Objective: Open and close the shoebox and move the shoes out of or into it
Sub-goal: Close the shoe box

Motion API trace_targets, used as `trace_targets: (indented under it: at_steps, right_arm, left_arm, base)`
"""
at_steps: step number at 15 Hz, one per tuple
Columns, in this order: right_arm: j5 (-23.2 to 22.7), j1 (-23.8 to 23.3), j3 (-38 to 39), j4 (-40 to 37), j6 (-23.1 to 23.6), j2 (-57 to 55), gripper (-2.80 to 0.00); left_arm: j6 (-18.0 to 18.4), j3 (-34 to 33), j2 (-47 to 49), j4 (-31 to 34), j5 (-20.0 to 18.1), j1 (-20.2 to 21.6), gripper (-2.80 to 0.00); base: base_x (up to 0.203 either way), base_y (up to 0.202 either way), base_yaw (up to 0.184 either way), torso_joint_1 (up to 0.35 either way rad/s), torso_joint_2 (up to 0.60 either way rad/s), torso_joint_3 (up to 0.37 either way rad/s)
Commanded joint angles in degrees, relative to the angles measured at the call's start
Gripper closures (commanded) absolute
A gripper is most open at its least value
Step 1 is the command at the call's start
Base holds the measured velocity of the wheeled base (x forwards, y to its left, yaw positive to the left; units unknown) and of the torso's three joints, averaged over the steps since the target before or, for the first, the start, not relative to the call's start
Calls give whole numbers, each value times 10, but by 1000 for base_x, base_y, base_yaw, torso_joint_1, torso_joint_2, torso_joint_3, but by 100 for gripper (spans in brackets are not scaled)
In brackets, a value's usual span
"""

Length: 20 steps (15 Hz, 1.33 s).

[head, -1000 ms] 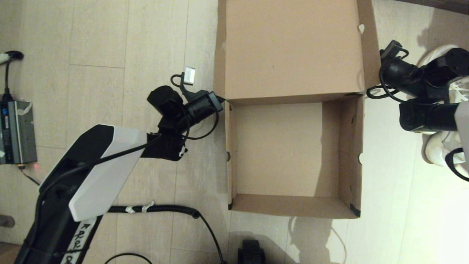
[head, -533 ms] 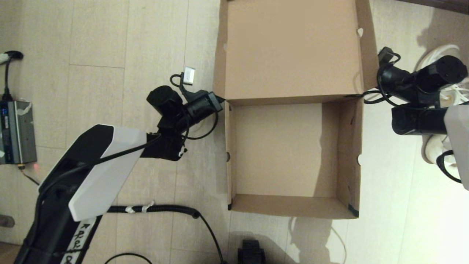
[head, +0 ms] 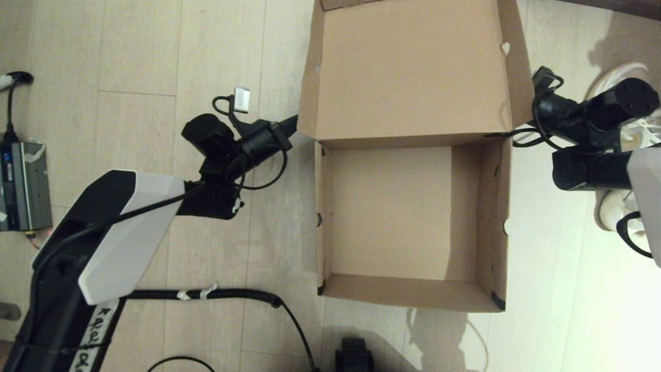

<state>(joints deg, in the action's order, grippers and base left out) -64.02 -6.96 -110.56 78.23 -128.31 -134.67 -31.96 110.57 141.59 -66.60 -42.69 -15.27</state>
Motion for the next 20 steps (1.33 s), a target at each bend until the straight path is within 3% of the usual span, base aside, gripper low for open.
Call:
trace_targets:
  at_steps: [1,10,20]
  right_arm:
    - [-5,1,2,4,-7,8,0]
    - [-40,18,60,29,-9,74,0]
    - [-53,18,81,41,-13,56,0]
  left_arm:
    - [-2,1,-2,-3,-3,2,0]
    - [-5,13,-10,20,-6,-1,0]
    - [-9,11,-57,15,-6,-29,0]
  base:
    - [0,0,0,0,0,0]
    - [0,0,0,0,0,0]
    - [0,0,0,0,0,0]
